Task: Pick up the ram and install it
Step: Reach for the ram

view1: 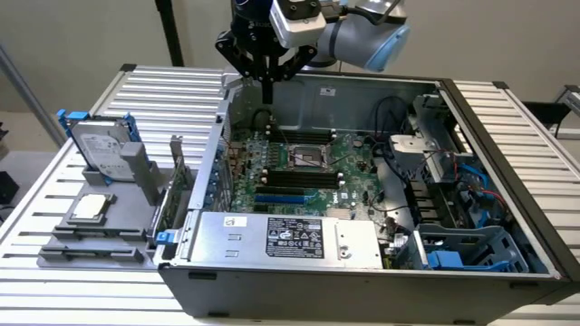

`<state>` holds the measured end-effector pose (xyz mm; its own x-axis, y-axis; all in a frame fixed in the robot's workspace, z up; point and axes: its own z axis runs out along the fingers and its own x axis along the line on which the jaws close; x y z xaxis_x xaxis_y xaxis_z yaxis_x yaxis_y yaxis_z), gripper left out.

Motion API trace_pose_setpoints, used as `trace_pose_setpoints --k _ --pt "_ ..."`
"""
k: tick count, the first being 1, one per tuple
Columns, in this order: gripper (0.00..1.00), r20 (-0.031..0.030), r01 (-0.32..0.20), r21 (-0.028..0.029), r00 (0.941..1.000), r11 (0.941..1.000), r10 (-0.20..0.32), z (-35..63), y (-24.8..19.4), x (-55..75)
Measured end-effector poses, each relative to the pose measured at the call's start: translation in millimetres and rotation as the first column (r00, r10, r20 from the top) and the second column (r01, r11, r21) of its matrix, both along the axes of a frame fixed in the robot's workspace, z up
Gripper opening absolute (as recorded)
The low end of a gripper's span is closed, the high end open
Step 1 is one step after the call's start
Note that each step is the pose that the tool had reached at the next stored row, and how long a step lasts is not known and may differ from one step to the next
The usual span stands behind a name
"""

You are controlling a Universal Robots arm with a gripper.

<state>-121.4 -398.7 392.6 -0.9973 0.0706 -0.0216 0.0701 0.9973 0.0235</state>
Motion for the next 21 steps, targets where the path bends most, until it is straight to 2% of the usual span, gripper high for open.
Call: trace_pose_setpoints --k 3,9,16,21 --pt "0.11 0.0 -0.003 -0.0002 1.0 1.0 0.003 0.0 -0.7 -5.1" --pt "0.11 0.0019 -0.004 -0.001 1.0 1.0 0.004 0.0 -4.9 -28.7" --pt "0.11 0.0106 -0.004 -0.0037 0.9999 1.0 0.004 0.0 -11.3 -60.5" --pt "0.11 0.0138 -0.004 -0.0054 0.9999 1.0 0.004 0.0 -16.0 -83.1"
